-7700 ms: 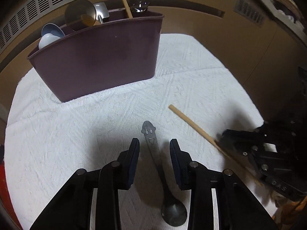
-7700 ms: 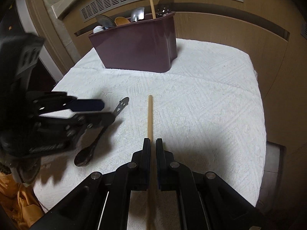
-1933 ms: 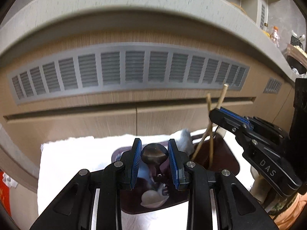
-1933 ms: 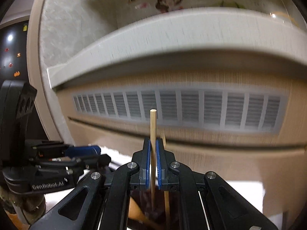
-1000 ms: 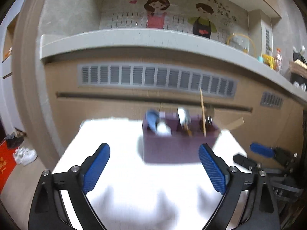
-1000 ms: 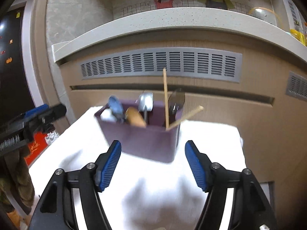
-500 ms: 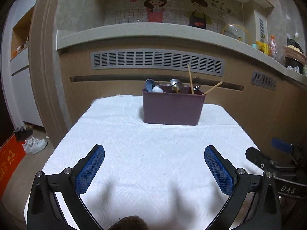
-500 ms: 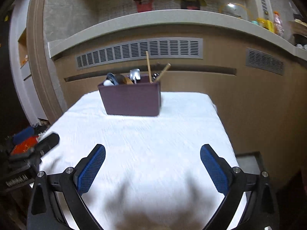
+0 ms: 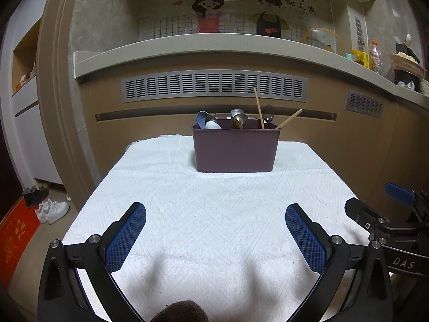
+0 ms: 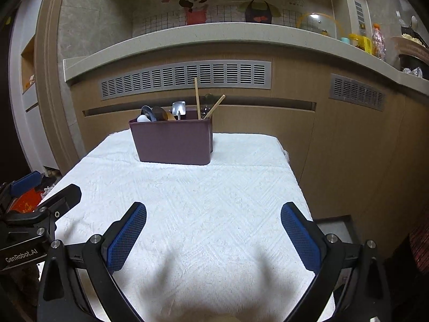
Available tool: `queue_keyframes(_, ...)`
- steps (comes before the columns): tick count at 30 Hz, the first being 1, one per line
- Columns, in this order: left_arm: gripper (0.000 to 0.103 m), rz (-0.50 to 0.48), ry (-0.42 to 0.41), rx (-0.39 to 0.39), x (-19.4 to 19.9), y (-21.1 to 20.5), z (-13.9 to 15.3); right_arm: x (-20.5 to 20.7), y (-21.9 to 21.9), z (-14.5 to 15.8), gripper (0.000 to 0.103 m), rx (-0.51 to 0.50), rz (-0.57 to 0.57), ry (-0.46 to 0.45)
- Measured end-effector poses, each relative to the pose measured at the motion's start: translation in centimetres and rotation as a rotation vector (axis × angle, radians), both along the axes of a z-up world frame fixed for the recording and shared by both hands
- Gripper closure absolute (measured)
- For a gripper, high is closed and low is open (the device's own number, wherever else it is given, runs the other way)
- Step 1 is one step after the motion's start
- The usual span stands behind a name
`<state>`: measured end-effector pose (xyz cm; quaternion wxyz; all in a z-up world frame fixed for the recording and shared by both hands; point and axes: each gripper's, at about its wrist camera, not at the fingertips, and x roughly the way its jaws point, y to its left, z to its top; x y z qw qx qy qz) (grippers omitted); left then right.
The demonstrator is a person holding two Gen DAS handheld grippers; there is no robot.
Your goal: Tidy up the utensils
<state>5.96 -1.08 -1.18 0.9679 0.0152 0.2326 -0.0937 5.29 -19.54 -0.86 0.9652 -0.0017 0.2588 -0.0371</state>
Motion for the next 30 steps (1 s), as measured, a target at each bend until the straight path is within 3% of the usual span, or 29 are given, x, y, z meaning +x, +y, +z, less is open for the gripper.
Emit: queue_keyframes(30,0.0,-0.006,0.01,0.006,0.03,0.0,-0.02,0.19,-0.06,-0.24,0.003,0.005,0.01,0.013)
